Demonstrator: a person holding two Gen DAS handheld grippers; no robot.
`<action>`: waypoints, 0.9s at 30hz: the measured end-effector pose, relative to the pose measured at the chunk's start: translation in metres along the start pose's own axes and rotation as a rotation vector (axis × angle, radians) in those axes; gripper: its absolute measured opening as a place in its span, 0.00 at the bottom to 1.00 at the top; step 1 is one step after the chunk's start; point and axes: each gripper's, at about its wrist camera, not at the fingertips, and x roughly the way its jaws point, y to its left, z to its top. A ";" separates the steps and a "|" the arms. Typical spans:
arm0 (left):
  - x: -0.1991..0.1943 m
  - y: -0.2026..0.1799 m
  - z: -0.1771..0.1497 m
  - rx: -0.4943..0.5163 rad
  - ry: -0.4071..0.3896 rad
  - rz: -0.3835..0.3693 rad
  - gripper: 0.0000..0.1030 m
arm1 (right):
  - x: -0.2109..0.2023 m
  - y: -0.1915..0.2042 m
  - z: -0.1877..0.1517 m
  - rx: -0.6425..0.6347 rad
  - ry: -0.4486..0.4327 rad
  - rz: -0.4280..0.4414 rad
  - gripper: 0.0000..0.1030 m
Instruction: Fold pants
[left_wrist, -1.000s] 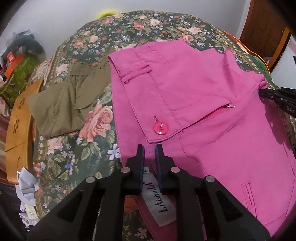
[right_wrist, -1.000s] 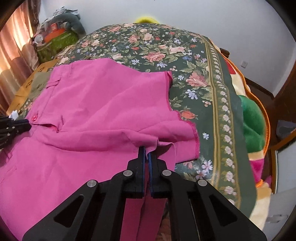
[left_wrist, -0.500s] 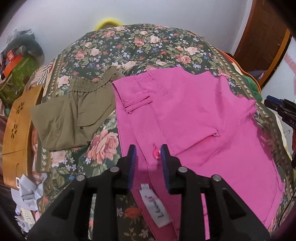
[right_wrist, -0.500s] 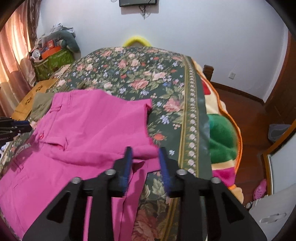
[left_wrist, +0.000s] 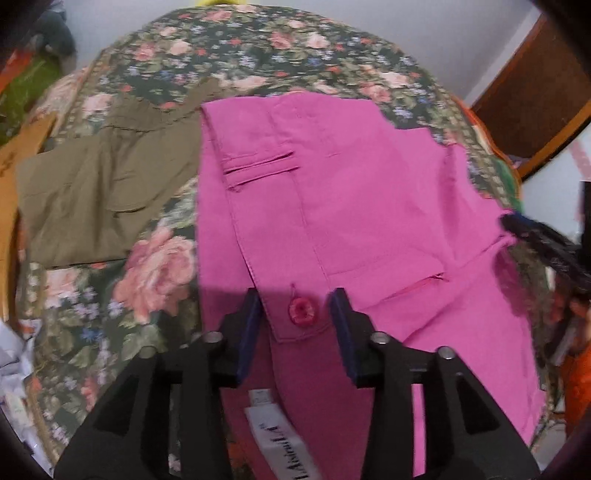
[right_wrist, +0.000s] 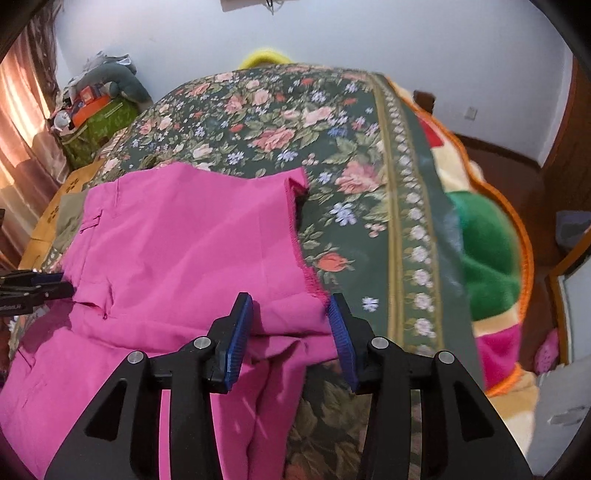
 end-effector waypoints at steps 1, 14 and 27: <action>0.001 0.000 0.001 0.006 -0.003 0.005 0.24 | 0.003 -0.001 -0.001 0.005 0.013 0.011 0.38; -0.007 -0.006 -0.002 0.128 -0.093 0.196 0.05 | 0.010 0.002 -0.015 -0.131 0.017 -0.091 0.02; -0.003 -0.006 0.000 0.153 -0.077 0.231 0.08 | 0.011 0.005 -0.012 -0.137 0.039 -0.123 0.02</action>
